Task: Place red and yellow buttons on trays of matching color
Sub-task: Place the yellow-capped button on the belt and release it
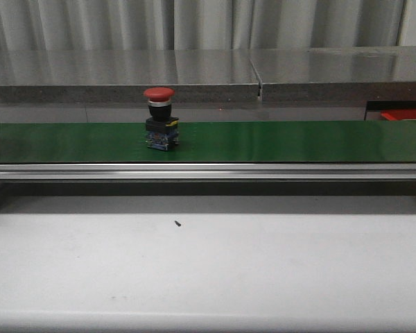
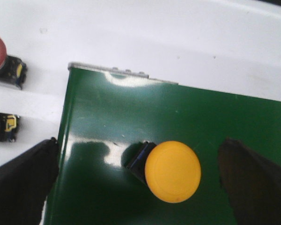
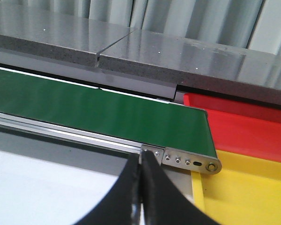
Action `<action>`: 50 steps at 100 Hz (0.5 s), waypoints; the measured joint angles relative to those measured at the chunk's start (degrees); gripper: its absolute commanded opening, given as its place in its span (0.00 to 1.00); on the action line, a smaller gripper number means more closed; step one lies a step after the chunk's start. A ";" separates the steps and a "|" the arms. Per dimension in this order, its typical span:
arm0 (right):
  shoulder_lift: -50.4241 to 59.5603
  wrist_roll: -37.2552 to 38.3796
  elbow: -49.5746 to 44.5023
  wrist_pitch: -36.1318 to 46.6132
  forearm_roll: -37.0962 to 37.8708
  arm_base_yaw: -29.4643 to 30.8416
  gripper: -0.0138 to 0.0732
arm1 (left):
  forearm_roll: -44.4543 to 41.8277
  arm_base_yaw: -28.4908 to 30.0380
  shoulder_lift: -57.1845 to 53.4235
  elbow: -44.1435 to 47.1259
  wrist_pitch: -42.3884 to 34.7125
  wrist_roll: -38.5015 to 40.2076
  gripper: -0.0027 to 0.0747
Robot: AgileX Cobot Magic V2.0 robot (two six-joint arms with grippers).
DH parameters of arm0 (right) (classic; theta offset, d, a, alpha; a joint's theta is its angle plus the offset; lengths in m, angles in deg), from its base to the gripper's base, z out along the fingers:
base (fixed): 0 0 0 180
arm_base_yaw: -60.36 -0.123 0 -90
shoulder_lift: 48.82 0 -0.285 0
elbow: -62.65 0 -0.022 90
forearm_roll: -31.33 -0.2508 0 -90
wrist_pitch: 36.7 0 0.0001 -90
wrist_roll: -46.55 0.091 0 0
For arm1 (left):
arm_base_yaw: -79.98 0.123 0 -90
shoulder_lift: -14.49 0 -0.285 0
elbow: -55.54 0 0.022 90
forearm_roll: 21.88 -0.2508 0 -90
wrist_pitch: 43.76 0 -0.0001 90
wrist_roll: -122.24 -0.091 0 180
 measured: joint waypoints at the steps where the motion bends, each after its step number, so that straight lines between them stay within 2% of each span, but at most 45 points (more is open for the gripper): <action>1: 0.00 0.00 0.00 0.00 0.00 0.00 0.08 | 0.00 -0.15 -0.41 0.00 -0.13 -0.27 0.84; 27: 0.00 0.00 0.00 0.00 0.00 0.00 0.08 | 0.70 -5.98 -12.17 1.31 -6.27 -4.47 0.84; 39: 0.00 0.00 0.00 0.00 0.00 0.00 0.08 | 1.05 -9.73 -20.29 7.07 -10.77 -5.56 0.84; 50: 0.00 0.00 0.00 0.00 0.00 0.00 0.08 | 1.05 -12.13 -29.16 15.95 -16.70 -5.89 0.84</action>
